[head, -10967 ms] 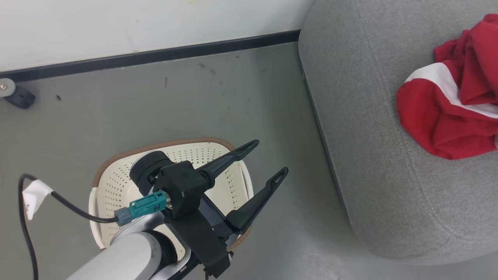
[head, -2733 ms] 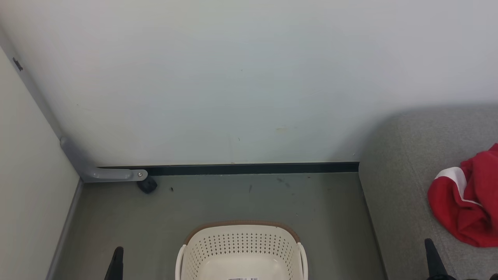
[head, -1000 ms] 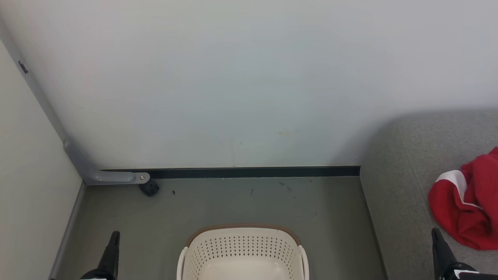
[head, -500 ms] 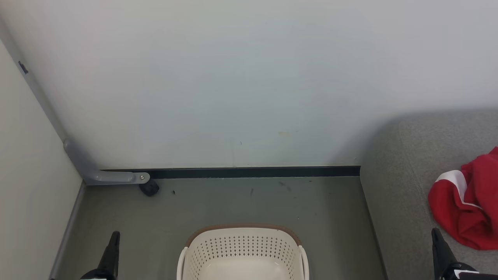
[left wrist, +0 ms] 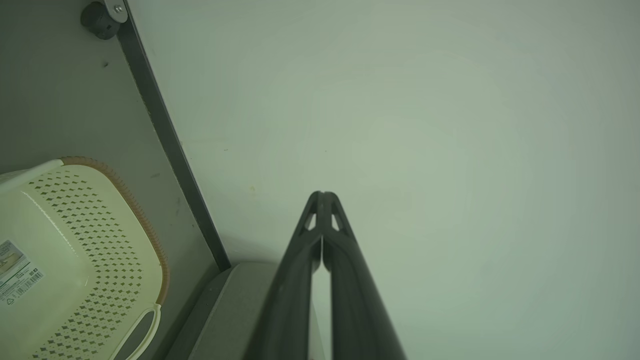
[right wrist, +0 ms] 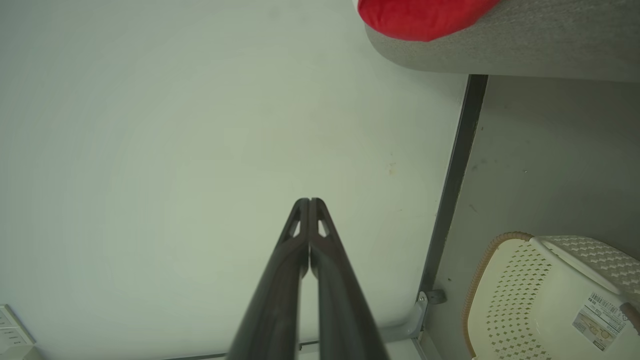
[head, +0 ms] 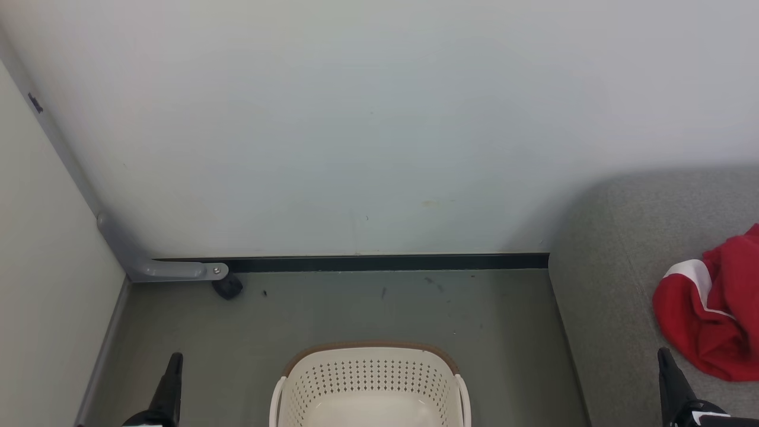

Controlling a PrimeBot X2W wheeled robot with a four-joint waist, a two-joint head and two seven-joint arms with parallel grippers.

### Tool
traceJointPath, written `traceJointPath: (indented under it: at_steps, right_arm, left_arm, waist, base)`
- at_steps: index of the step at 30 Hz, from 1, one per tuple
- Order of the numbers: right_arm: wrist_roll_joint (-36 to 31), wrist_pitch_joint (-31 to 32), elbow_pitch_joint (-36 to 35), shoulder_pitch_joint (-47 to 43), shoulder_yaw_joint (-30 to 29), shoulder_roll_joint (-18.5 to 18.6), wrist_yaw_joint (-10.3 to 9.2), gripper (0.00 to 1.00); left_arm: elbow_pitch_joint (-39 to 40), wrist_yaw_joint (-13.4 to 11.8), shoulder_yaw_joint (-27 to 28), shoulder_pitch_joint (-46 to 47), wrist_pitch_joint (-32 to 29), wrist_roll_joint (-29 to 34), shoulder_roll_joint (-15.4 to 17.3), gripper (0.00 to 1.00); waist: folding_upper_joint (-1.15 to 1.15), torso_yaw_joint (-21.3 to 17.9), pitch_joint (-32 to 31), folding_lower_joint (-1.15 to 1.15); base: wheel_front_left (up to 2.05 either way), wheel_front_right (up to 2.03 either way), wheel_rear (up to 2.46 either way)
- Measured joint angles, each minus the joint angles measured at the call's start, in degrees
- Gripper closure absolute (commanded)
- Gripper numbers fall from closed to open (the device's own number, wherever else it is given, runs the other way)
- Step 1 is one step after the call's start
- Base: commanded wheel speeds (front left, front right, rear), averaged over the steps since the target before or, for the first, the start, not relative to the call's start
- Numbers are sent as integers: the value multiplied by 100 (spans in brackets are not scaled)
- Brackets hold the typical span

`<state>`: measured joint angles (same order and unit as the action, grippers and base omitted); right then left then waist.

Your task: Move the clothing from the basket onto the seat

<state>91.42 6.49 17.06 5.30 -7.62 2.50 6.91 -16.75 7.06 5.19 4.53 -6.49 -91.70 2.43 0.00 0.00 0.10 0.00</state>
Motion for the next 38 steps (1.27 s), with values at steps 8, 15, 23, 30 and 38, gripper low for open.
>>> traceJointPath:
  at_steps: [8, 15, 23, 30, 38]
  right_arm:
    - [0, 0, 0, 0, 0, 0, 0, 100]
    - [0, 0, 0, 0, 0, 0, 0, 100]
    - [0, 0, -1, 0, 0, 0, 0, 100]
    - [0, 0, -1, 0, 0, 0, 0, 100]
    - [0, 0, -1, 0, 0, 0, 0, 100]
  left_arm:
    - [-1, 0, 0, 0, 0, -1, 0, 100]
    - [-2, 0, 0, 0, 0, -1, 0, 100]
    - [-3, 1, 0, 0, 0, -1, 0, 100]
    - [-4, 1, 0, 0, 0, -1, 0, 100]
    - [-4, 1, 0, 0, 0, -1, 0, 100]
  waist:
    - [0, 0, 0, 0]
    - [0, 0, 0, 1]
    - [0, 0, 0, 0]
    - [0, 0, 0, 0]
    - [0, 0, 0, 0]
  base:
    - [0, 0, 0]
    - [0, 0, 0]
    - [0, 0, 0]
    - [0, 0, 0]
    - [0, 0, 0]
